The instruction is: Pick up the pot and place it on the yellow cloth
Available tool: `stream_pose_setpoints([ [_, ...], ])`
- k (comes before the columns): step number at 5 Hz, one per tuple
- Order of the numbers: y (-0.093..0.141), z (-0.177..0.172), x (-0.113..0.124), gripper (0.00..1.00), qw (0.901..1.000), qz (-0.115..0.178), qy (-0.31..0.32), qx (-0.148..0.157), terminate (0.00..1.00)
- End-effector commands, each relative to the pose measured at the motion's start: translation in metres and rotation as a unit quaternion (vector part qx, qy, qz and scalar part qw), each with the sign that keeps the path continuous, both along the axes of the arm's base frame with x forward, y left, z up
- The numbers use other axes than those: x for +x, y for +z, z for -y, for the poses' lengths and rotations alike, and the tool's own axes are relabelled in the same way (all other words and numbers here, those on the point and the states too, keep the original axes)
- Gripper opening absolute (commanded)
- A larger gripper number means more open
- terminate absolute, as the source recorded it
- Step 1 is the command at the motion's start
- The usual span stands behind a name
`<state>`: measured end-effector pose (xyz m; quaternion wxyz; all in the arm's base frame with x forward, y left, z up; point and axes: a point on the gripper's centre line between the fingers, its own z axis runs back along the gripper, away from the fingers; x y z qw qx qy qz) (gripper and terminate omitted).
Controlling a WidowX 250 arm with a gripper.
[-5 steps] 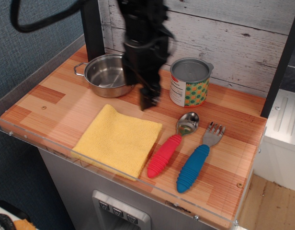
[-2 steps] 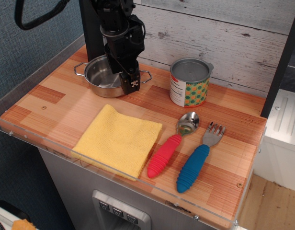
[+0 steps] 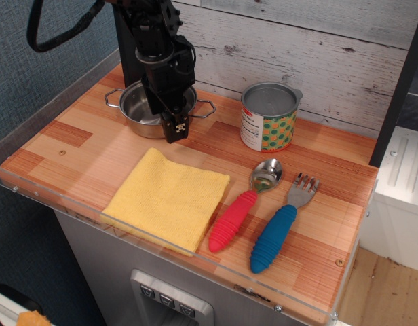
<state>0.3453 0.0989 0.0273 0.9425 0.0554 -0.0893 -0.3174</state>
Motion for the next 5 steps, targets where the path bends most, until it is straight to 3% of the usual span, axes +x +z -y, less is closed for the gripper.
stream_pose_setpoints([
  [1, 0.006, -0.013, 0.009, 1.00, 0.9999, 0.014, -0.004, -0.007, 0.00],
  [2, 0.003, -0.011, 0.010, 0.00, 0.9997, 0.021, -0.012, 0.000, 0.00],
  [5, 0.022, -0.006, 0.002, 0.00, 0.9993, 0.034, 0.000, 0.018, 0.00],
])
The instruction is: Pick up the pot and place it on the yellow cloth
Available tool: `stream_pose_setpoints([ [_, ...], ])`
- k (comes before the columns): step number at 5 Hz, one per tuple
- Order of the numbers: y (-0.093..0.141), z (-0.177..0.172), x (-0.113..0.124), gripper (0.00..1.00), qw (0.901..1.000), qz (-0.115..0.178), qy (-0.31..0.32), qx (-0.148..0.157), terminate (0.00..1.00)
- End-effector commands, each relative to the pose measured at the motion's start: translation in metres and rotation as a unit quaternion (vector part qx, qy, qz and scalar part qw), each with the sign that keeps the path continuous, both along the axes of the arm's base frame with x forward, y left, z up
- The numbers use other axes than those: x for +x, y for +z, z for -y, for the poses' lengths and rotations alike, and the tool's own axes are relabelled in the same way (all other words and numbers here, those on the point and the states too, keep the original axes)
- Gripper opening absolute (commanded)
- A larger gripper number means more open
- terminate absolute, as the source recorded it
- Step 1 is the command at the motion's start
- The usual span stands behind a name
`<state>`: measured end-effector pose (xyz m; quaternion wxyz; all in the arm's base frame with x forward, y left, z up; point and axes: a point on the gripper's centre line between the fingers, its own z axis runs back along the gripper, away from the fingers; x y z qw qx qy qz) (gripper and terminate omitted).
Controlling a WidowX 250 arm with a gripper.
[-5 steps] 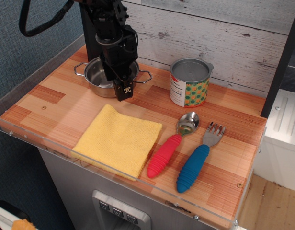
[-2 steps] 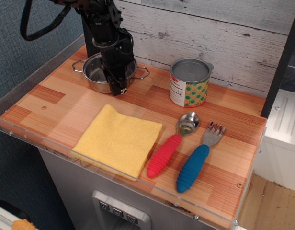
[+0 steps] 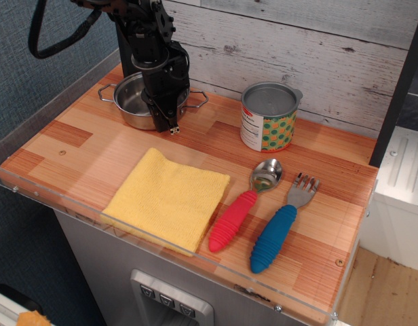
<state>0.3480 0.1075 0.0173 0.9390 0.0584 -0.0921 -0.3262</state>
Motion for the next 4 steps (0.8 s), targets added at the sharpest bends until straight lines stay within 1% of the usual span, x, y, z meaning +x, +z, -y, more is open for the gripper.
stream_pose_setpoints([
  [1, 0.045, 0.008, -0.008, 0.00, 0.9987, 0.042, 0.012, 0.025, 0.00],
  [2, 0.057, 0.017, -0.015, 0.00, 0.9979, 0.052, 0.011, 0.036, 0.00],
  [3, 0.064, 0.030, -0.024, 0.00, 0.9974, 0.056, 0.005, 0.046, 0.00],
  [4, 0.065, 0.051, -0.041, 0.00, 0.9974, 0.056, -0.003, 0.046, 0.00],
])
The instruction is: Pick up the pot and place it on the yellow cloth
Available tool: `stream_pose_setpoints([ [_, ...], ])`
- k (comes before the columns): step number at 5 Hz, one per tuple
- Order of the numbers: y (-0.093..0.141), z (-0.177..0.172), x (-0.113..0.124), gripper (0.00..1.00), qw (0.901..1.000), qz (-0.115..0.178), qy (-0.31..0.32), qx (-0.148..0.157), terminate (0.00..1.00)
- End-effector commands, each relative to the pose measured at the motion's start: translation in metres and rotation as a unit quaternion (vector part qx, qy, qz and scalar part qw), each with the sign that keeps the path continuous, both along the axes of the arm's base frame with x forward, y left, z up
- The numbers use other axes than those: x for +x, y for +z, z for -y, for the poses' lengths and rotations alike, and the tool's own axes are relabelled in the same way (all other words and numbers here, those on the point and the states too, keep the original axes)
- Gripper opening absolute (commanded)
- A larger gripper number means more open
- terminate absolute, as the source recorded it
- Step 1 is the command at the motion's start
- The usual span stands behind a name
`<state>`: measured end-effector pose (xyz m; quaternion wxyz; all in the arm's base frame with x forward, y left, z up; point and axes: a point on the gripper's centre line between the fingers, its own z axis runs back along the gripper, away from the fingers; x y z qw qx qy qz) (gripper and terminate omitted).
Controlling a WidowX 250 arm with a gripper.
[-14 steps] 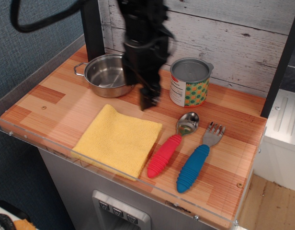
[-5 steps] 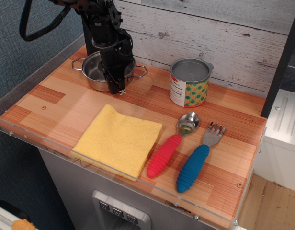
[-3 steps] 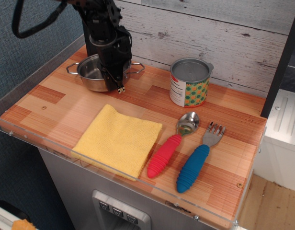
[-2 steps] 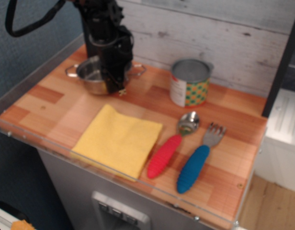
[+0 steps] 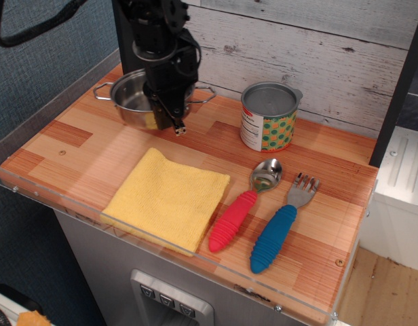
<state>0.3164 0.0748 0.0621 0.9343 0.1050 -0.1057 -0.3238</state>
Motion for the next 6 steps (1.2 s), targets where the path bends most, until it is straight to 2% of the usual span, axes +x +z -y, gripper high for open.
stream_pose_setpoints([
  [1, 0.019, 0.037, -0.031, 0.00, 0.9995, 0.027, -0.014, 0.011, 0.00],
  [3, 0.002, 0.054, -0.065, 0.00, 0.9993, 0.017, -0.020, 0.025, 0.00],
  [6, -0.021, 0.070, -0.073, 0.00, 0.9990, 0.000, -0.044, 0.009, 0.00],
])
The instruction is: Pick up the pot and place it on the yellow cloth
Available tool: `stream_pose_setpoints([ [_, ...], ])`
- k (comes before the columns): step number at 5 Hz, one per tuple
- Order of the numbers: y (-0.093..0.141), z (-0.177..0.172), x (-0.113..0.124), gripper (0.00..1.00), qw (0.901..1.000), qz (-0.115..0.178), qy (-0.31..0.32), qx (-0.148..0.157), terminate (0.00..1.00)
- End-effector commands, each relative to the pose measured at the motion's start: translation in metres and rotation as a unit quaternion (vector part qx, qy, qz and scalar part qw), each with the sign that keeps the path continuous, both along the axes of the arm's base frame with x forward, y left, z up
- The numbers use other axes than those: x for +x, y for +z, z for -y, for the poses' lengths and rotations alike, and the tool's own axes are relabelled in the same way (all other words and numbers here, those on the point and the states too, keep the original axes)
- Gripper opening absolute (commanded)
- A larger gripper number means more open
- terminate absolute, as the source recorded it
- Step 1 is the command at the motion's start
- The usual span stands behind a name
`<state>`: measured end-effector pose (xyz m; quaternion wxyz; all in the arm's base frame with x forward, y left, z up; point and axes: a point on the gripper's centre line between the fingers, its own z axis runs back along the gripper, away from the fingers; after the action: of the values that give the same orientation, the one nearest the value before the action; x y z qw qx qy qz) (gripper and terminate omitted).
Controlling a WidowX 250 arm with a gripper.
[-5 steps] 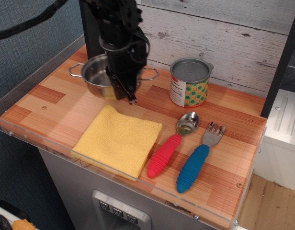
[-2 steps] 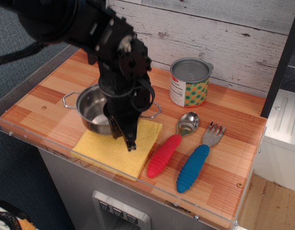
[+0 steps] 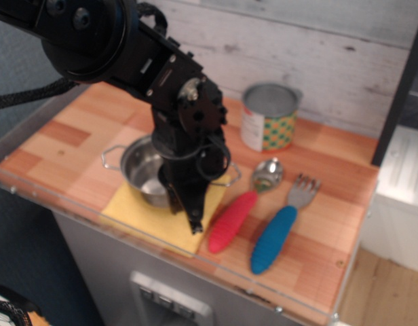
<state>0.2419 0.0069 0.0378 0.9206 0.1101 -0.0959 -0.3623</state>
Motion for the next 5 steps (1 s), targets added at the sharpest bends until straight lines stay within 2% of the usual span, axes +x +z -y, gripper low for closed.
stream_pose_setpoints([
  [1, -0.003, -0.006, -0.004, 0.00, 0.9990, 0.009, 0.000, -0.043, 0.00],
  [2, -0.005, -0.010, -0.008, 0.00, 0.9986, 0.000, 0.012, -0.051, 0.00],
  [3, -0.005, -0.016, -0.007, 1.00, 0.9978, -0.007, 0.028, -0.059, 0.00],
  [5, 0.019, -0.021, -0.003, 1.00, 0.9975, 0.002, 0.041, -0.057, 0.00],
])
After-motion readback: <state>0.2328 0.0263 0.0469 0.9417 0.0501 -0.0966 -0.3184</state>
